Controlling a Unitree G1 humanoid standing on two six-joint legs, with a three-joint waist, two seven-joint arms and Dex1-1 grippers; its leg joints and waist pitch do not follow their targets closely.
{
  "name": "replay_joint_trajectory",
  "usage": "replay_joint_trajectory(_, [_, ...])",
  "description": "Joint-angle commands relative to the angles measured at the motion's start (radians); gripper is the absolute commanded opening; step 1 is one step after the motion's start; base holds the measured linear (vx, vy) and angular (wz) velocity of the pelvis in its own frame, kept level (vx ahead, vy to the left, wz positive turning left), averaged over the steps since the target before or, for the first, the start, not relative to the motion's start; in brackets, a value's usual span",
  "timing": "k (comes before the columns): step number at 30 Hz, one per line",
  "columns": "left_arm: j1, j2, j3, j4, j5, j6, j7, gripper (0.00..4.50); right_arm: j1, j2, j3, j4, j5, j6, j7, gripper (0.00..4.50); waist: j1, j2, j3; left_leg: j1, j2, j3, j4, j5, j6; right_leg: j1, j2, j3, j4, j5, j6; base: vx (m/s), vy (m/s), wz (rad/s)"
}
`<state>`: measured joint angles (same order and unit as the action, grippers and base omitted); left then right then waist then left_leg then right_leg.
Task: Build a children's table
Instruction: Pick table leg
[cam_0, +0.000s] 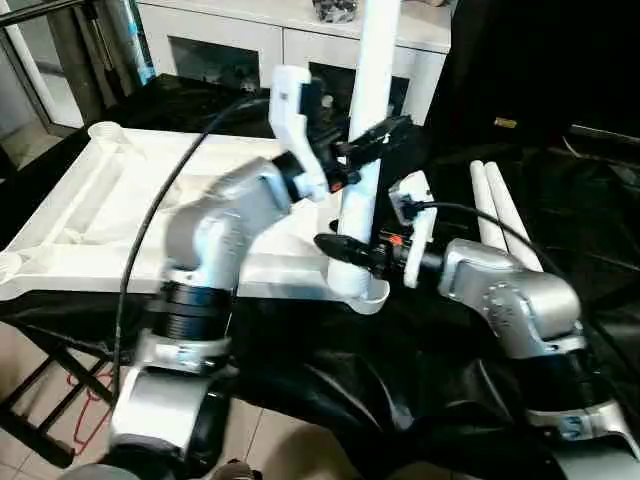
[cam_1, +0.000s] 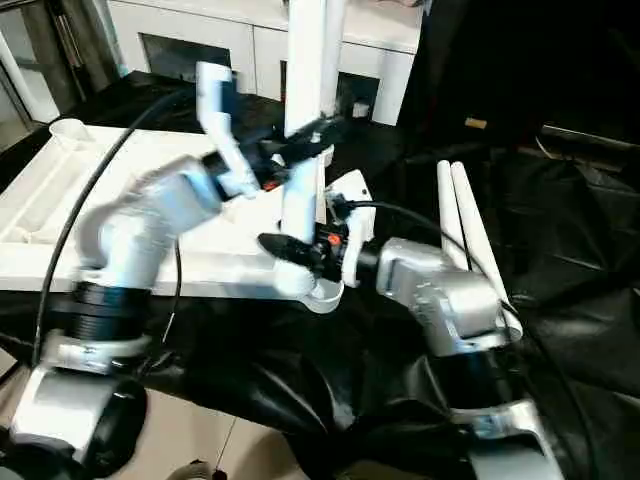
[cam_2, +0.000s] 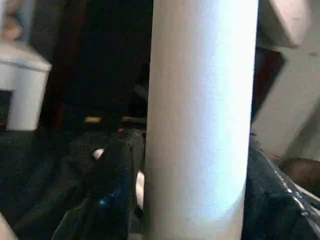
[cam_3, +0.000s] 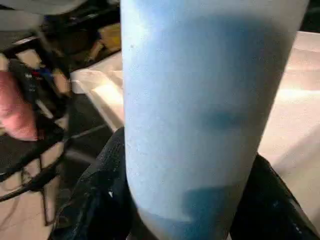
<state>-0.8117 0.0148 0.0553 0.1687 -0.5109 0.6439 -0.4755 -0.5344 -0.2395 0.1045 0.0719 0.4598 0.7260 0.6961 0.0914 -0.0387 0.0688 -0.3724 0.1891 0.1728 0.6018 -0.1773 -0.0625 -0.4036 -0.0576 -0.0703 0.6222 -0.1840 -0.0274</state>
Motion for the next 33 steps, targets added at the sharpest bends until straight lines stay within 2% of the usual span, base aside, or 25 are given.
replay_joint_trajectory(1, [0.003, -0.011, 0.007, 0.017, 0.017, -0.014, 0.040, 2.13, -0.029, 0.007, -0.011, -0.013, -0.004, -0.035, -0.005, 1.93, 0.002, -0.008, -0.081, 0.006, 0.034, -0.008, -0.058, -0.081, 0.011, 0.066, -0.080, 0.053, -0.075, -0.157, -0.151, 0.000, 0.000, 0.00])
replay_joint_trajectory(3, [0.001, -0.018, 0.015, 0.021, 0.006, -0.021, 0.041, 1.90, -0.033, 0.012, -0.012, -0.008, -0.007, -0.041, -0.013, 1.93, 0.002, -0.009, -0.080, 0.005, 0.033, -0.008, -0.059, -0.084, 0.015, 0.068, -0.080, 0.053, -0.076, -0.163, -0.146, 0.000, 0.000, 0.00])
replay_joint_trajectory(4, [-0.001, -0.020, 0.016, 0.019, -0.001, -0.024, 0.033, 1.90, -0.035, 0.014, -0.011, -0.005, -0.014, -0.046, -0.022, 1.93, 0.001, -0.011, -0.080, 0.005, 0.033, -0.007, -0.058, -0.084, 0.018, 0.067, -0.080, 0.053, -0.076, -0.165, -0.145, 0.000, 0.000, 0.00])
replay_joint_trajectory(7, [-0.001, -0.025, 0.021, 0.015, -0.009, -0.026, 0.029, 1.86, -0.036, 0.013, -0.008, -0.004, -0.027, -0.059, -0.029, 1.93, 0.001, -0.009, -0.080, 0.006, 0.034, -0.008, -0.058, -0.082, 0.020, 0.065, -0.080, 0.053, -0.075, -0.162, -0.148, 0.000, 0.000, 0.00])
replay_joint_trajectory(9, [0.000, -0.027, 0.021, 0.013, -0.012, -0.024, 0.024, 1.85, -0.035, 0.014, -0.017, -0.009, -0.006, -0.047, -0.010, 2.49, 0.001, -0.008, -0.080, 0.006, 0.034, -0.008, -0.058, -0.086, 0.020, 0.065, -0.079, 0.053, -0.075, -0.162, -0.150, 0.000, 0.000, 0.00])
replay_joint_trajectory(14, [-0.002, -0.007, 0.000, 0.016, -0.009, -0.022, -0.022, 1.83, -0.031, -0.035, -0.009, -0.036, 0.018, -0.005, 0.049, 2.95, 0.005, -0.009, -0.080, 0.006, 0.034, -0.008, -0.058, -0.084, 0.028, 0.067, -0.079, 0.053, -0.075, -0.156, -0.146, 0.000, 0.000, 0.00])
replay_joint_trajectory(17, [-0.005, 0.019, -0.028, 0.018, 0.005, -0.027, -0.069, 1.83, -0.032, -0.086, 0.001, -0.042, 0.025, 0.023, 0.102, 2.96, 0.006, -0.009, -0.080, 0.006, 0.034, -0.008, -0.058, -0.085, 0.030, 0.067, -0.079, 0.053, -0.075, -0.162, -0.142, 0.000, 0.000, 0.00])
replay_joint_trajectory(22, [-0.002, 0.035, -0.057, 0.009, 0.016, -0.029, -0.104, 1.83, -0.036, -0.118, 0.016, -0.029, 0.017, 0.042, 0.126, 2.96, 0.004, -0.011, -0.080, 0.004, 0.034, -0.008, -0.057, -0.081, 0.030, 0.068, -0.080, 0.053, -0.075, -0.167, -0.147, 0.000, 0.000, 0.00])
replay_joint_trajectory(24, [0.001, 0.036, -0.067, 0.003, 0.018, -0.028, -0.115, 1.83, -0.036, -0.120, 0.023, -0.024, 0.012, 0.044, 0.127, 2.96, 0.003, -0.011, -0.081, 0.005, 0.034, -0.008, -0.056, -0.077, 0.030, 0.067, -0.080, 0.053, -0.074, -0.159, -0.154, 0.000, 0.000, 0.00])
replay_joint_trajectory(25, [0.002, 0.037, -0.072, 0.001, 0.018, -0.028, -0.120, 1.83, -0.036, -0.119, 0.026, -0.021, 0.009, 0.045, 0.126, 2.96, 0.003, -0.014, -0.081, 0.005, 0.034, -0.007, -0.056, -0.076, 0.031, 0.067, -0.080, 0.053, -0.074, -0.158, -0.155, 0.000, 0.000, 0.00])
replay_joint_trajectory(33, [0.006, 0.041, -0.087, -0.013, 0.005, -0.022, -0.145, 1.83, -0.042, -0.103, 0.033, 0.000, 0.004, 0.062, 0.113, 2.96, 0.003, -0.011, -0.081, 0.005, 0.035, -0.007, -0.056, -0.075, 0.030, 0.067, -0.081, 0.053, -0.072, -0.153, -0.165, 0.000, 0.000, 0.00])
